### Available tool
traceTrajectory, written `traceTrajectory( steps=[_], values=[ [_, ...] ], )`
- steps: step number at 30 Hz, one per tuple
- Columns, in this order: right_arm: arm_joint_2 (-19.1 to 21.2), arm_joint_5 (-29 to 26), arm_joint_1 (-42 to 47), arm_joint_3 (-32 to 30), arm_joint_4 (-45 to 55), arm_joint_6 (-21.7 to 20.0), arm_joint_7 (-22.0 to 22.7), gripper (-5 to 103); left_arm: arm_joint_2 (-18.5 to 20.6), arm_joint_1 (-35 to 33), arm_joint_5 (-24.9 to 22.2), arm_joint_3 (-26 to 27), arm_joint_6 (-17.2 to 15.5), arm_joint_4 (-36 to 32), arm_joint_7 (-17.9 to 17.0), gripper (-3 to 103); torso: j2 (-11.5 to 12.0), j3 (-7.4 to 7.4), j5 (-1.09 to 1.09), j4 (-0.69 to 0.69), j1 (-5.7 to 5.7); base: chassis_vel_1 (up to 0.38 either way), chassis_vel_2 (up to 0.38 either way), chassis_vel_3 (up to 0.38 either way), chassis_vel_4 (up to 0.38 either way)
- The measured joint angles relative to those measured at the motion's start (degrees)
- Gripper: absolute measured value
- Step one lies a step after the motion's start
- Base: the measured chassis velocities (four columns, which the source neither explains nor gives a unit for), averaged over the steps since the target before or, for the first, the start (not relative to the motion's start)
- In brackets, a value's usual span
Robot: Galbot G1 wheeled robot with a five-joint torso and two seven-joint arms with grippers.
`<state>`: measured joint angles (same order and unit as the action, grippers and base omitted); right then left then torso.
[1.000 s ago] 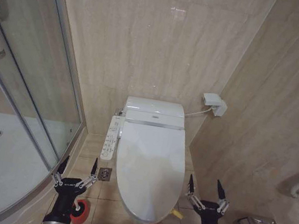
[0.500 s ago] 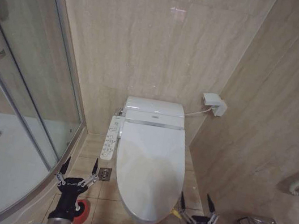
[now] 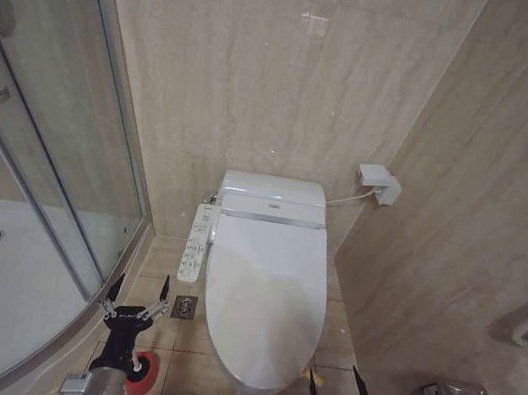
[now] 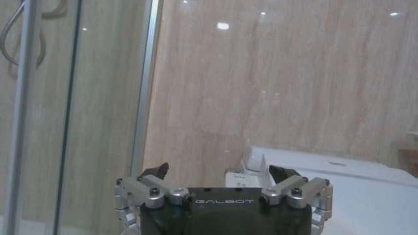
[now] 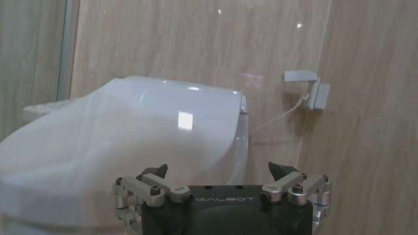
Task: Open the toilet lid, clean the toilet bowl with a toilet brush, close the toilet lid, and flush.
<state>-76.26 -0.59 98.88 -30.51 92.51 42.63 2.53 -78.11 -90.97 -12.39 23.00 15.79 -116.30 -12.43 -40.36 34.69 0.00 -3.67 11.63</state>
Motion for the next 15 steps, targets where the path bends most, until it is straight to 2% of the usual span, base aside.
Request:
traceTrajectory(
  steps=[9, 15],
  values=[
    [-0.39, 3.38, -0.65, 0.43, -5.2, 0.4, 0.8, 100, 0.45, 3.2, -1.29, -0.03, -0.14, 1.5, 0.17, 100, 0.0, 0.0, 0.0, -0.01, 0.0, 0.0, 0.0, 0.0, 0.0],
    [-2.08, 5.15, -6.39, 0.98, -11.82, 0.48, 0.71, 100, 1.21, 3.5, -2.29, 0.66, -0.19, 1.66, 0.26, 100, 0.0, 0.0, 0.0, 0.01, 0.0, 0.0, 0.0, 0.0, 0.0]
  ],
)
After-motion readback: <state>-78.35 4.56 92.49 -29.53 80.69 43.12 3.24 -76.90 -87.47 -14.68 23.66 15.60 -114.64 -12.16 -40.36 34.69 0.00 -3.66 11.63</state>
